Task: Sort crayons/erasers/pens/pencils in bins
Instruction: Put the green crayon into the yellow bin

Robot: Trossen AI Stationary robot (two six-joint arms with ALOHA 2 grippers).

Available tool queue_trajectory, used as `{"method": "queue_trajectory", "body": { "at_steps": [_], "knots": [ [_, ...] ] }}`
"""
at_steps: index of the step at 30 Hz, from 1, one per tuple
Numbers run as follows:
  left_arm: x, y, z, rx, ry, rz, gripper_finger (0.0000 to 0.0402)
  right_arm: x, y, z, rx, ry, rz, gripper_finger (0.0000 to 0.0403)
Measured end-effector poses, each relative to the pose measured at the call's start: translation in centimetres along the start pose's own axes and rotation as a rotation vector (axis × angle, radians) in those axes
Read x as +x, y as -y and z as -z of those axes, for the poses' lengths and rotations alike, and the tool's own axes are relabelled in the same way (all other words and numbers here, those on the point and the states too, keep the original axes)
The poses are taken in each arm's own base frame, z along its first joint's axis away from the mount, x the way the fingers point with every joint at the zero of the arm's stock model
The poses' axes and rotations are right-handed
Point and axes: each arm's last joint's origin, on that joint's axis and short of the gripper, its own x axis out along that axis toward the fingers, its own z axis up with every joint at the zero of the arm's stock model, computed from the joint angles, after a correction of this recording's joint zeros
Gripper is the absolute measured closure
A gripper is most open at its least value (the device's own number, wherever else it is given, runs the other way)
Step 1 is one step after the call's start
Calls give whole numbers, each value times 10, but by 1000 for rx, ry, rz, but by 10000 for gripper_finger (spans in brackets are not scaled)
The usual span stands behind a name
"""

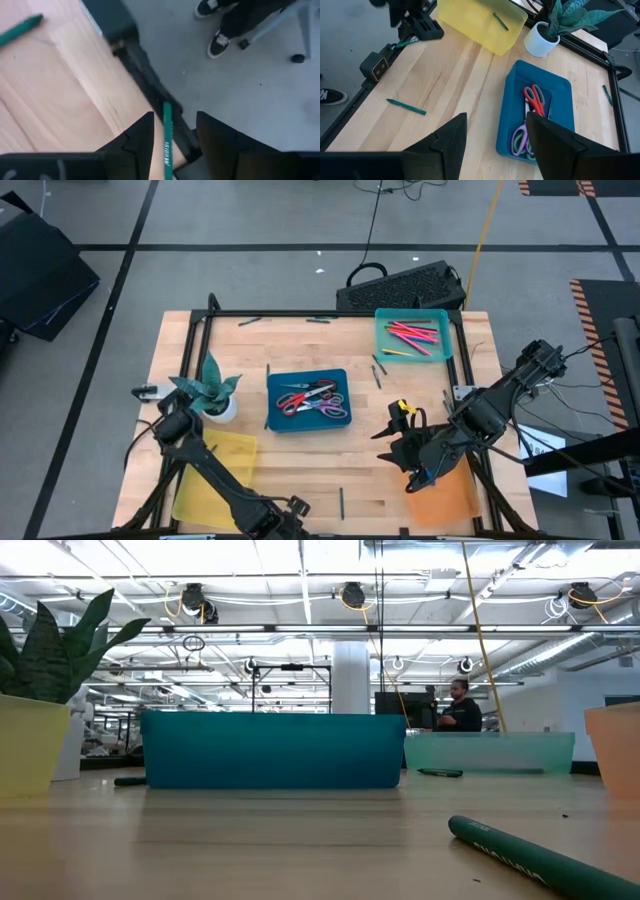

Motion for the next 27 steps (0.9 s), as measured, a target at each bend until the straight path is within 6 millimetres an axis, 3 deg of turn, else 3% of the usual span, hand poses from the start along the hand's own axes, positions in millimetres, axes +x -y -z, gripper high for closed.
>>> {"method": "queue_trajectory", "body": {
  "at_steps": [23, 27],
  "knots": [
    [43, 2, 46, -1, -183, -75, 255, 0, 0, 0, 66, 3, -2, 206],
    [49, 3, 52, 33, -173, -99, 283, 0, -1, 0, 66, 3, -2, 206]
  ]
}}
